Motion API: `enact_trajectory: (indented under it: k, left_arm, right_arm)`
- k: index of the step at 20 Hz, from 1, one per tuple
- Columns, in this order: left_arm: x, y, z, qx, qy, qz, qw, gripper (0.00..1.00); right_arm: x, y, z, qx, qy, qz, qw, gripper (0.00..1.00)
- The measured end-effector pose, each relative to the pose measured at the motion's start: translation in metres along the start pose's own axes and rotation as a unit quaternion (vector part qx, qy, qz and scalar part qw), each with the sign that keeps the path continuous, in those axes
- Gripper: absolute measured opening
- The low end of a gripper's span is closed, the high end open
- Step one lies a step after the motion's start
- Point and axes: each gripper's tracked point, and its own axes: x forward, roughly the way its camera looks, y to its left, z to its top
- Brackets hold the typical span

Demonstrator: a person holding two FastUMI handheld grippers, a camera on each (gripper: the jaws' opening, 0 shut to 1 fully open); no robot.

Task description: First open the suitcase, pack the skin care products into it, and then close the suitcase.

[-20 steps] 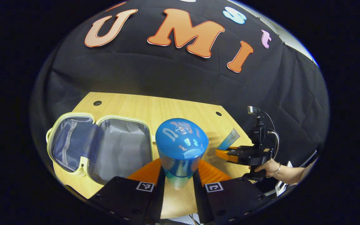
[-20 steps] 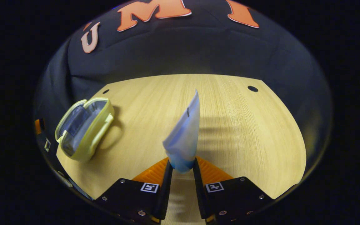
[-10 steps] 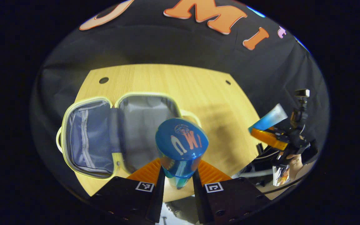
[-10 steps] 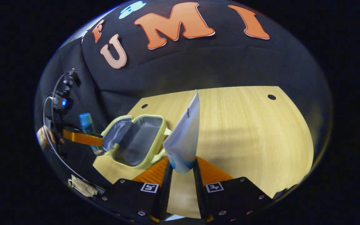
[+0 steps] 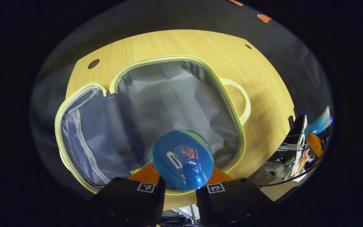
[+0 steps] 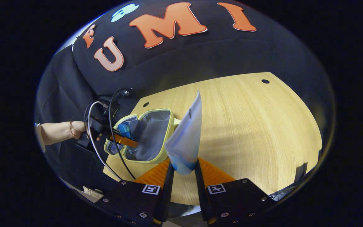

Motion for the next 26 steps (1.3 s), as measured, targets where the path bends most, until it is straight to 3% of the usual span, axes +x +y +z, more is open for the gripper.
enact_trajectory:
  k: [3,4,5,9,11,12,15,17,22,26]
  left_arm:
    - [0.033,0.009,0.004,-0.007,0.012,0.011,1.0,0.46]
    - [0.039,0.009,0.002,-0.016,0.022,0.012,1.0,0.46]
    - [0.045,0.009,0.01,-0.02,0.009,0.01,1.0,0.46]
    - [0.068,0.006,-0.002,-0.05,0.051,0.017,0.997,0.44]
    - [0.067,0.003,0.005,-0.041,0.028,0.013,0.999,0.43]
    - [0.063,0.003,0.009,-0.035,0.02,0.013,0.999,0.47]
    - [0.04,-0.02,0.017,-0.021,0.001,-0.008,1.0,1.0]
    - [0.016,-0.031,0.014,-0.01,-0.026,-0.018,0.999,0.98]
    - [-0.077,-0.054,-0.015,-0.042,-0.103,-0.091,0.99,0.98]
    - [-0.146,-0.012,-0.057,-0.082,-0.171,-0.114,0.975,0.98]
  right_arm:
    - [-0.01,-0.01,-0.003,0.002,0.004,-0.021,1.0,0.4]
    - [-0.013,-0.01,-0.003,0.002,0.004,-0.025,1.0,0.45]
    - [-0.016,-0.01,-0.003,0.001,0.004,-0.026,1.0,0.4]
    - [-0.016,-0.005,-0.001,0.005,0.006,-0.027,1.0,0.4]
    - [-0.02,-0.001,0.003,-0.001,0.002,-0.026,1.0,0.4]
    - [-0.02,0.001,0.004,-0.003,0.003,-0.024,1.0,0.4]
    - [-0.019,0.002,0.013,-0.014,0.003,-0.024,1.0,0.4]
    - [-0.017,0.01,0.023,-0.024,0.002,-0.02,1.0,0.4]
    - [-0.004,0.058,0.062,-0.085,0.006,0.003,0.996,0.4]
    - [0.032,0.127,0.068,-0.112,0.055,0.05,0.991,0.4]
